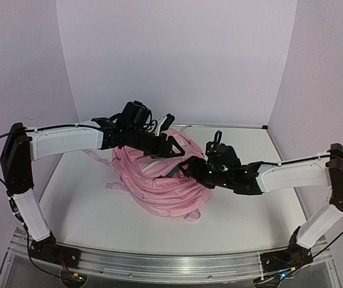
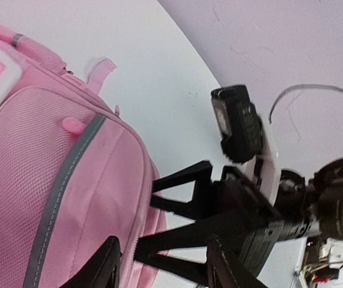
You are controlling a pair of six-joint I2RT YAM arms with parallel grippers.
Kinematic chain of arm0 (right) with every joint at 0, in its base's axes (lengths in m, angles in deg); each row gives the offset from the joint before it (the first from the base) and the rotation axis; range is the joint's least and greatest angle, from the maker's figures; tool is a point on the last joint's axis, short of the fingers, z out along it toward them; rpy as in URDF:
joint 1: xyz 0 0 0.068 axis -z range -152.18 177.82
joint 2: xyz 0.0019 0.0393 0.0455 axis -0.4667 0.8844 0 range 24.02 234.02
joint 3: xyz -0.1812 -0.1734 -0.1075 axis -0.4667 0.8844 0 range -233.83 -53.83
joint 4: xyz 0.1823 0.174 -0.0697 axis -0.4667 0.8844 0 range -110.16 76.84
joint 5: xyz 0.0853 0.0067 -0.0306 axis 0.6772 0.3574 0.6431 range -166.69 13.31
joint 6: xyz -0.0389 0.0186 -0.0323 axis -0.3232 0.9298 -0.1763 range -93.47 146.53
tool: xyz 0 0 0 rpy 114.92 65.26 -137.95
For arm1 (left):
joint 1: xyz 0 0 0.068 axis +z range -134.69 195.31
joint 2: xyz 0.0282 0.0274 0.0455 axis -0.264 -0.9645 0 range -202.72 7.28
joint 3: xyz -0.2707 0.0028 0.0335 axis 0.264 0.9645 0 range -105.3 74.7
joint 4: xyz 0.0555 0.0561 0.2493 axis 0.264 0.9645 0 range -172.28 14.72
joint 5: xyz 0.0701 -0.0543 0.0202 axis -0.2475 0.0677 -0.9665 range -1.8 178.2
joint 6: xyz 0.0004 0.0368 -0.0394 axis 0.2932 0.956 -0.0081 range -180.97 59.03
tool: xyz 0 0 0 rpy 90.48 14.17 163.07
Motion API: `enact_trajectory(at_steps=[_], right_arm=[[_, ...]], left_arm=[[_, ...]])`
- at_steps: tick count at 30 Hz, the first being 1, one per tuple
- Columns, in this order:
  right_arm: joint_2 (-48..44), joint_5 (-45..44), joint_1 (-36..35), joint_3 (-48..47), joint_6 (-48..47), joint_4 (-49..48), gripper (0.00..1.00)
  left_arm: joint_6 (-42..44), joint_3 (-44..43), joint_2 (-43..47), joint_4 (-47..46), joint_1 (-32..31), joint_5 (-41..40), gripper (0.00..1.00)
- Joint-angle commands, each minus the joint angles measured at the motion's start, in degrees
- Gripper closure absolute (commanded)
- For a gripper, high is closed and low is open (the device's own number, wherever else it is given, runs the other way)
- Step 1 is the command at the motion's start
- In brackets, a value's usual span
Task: Pack the student bag
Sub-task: Place the stationery in the student bag, then zip the student bag at the center of the board.
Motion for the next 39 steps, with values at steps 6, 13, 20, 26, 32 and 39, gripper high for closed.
enact_trajectory(at_steps=[6,13,20,26,32,39], right_arm=[[-12.36,-8.54,-5.21,-0.45,0.41,12.14,0.38],[-4.17,-10.64,-12.72,-8.46,1.15,16.57,0.52],[7.98,-13.55,-17.25,-18.70,0.01,18.35,0.56],[15.54,-16.32,-17.49,-25.30,-1.01,19.63,0.63],[20.86,-20.10,-17.49,-31.24,-1.37,23.18,0.64],[24.61,-24.13,-17.49,-35.50,0.59,28.72,0.78]], left_arm=[[-9.62,9.87,16.07,1.56,0.88,-12.98,0.29],[-23.13,22.54,22.62,-0.92,6.26,-15.73,0.36],[-27.39,28.06,20.91,-9.99,8.06,-9.86,0.48],[-27.72,29.16,19.23,-11.77,8.73,-9.07,0.59],[-27.65,30.14,18.46,-10.11,8.95,-11.36,0.61],[-27.11,30.24,16.57,-9.53,9.04,-11.88,0.61]])
